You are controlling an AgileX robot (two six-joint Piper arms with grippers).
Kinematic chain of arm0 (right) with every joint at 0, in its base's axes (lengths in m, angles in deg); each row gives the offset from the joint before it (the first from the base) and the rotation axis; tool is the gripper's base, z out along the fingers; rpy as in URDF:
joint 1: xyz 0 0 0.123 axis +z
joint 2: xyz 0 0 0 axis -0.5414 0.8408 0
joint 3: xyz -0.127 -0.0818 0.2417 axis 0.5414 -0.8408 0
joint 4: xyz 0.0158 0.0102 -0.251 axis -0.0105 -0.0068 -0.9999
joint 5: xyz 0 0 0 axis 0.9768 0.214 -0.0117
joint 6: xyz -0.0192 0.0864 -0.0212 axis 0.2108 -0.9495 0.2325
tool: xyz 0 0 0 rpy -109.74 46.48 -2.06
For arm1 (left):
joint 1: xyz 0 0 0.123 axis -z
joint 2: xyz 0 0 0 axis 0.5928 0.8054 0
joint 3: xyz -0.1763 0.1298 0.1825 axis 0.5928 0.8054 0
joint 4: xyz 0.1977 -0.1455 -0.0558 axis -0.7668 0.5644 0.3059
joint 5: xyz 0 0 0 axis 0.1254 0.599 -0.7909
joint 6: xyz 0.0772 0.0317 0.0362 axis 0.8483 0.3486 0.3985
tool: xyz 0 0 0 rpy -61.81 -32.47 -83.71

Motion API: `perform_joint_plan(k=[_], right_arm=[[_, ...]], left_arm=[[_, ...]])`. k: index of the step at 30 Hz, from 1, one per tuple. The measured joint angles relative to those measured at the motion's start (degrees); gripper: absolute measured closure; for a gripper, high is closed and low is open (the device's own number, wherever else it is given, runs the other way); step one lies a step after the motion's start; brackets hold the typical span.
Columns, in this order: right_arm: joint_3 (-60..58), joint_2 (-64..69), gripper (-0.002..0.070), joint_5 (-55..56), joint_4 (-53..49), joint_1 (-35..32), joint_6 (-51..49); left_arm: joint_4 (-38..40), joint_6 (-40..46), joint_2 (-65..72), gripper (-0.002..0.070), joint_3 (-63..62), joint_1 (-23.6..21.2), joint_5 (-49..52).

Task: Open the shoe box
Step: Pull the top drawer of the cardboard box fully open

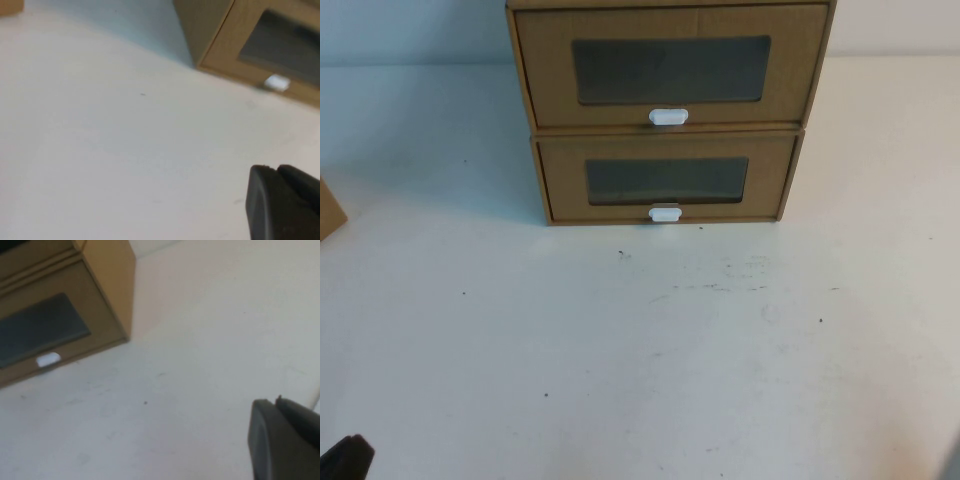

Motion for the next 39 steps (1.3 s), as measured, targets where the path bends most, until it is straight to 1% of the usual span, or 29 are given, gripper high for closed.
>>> perform_joint_plan(k=[1,3,5,6,7,10,14,17,19,21,23,27,29,33,36,39], right_arm=[[0.00,0.00,0.0694,0.00,2.89,0.00,0.00],[0.00,0.00,0.0694,0.00,10.73,0.00,0.00],[0.00,0.00,0.0694,0.29,19.68,0.00,0.00],[0.00,0.00,0.0694,0.48,24.47,0.00,0.00],[0.00,0.00,0.0694,0.83,28.61,0.00,0.00],[0.00,0.00,0.0694,1.52,35.55,0.00,0.00],[0.00,0.00,0.0694,1.77,36.61,0.00,0.00],[0.00,0.00,0.0694,1.81,36.72,0.00,0.00],[0.00,0.00,0.0694,1.70,36.83,0.00,0.00],[0.00,0.00,0.0694,1.44,36.73,0.00,1.30],[0.00,0.00,0.0694,1.32,36.73,0.00,5.29],[0.00,0.00,0.0694,0.89,37.43,0.00,11.16],[0.00,0.00,0.0694,-0.25,37.43,0.00,14.14],[2.56,2.20,0.0694,-3.56,37.01,0.00,21.97],[6.02,5.89,0.0694,-6.61,37.01,0.00,28.71],[8.72,9.52,0.0694,-7.88,37.54,0.00,33.71]], left_arm=[[4.27,-2.11,0.00,0.0680,0.05,0.00,-1.38],[18.14,-6.97,0.00,0.0680,0.14,0.00,-5.25],[27.00,-9.04,0.00,0.0680,0.14,0.00,-8.89],[29.76,-9.24,0.00,0.0680,0.14,0.00,-10.99],[31.27,-9.12,0.00,0.0680,0.14,0.00,-12.69],[33.95,-8.14,0.00,0.0680,0.14,0.00,-17.91],[35.55,-8.14,0.00,0.0680,0.14,0.00,-20.45],[34.96,-6.81,0.00,0.0680,0.14,0.00,-17.40],[33.48,-3.12,0.00,0.0680,-1.40,0.00,-13.32],[31.53,1.57,0.70,0.0680,-5.62,0.00,-10.61],[28.39,4.81,3.80,0.0680,-11.24,0.00,-9.26],[20.65,7.33,15.85,0.0680,-26.10,0.00,-5.33],[15.99,7.91,23.71,0.0680,-35.48,0.00,-1.56],[7.38,10.79,39.48,0.0680,-54.90,0.00,9.33],[5.45,14.59,50.77,0.0680,-69.24,0.00,16.09],[5.09,17.98,61.39,0.0680,-83.63,0.00,21.17]])
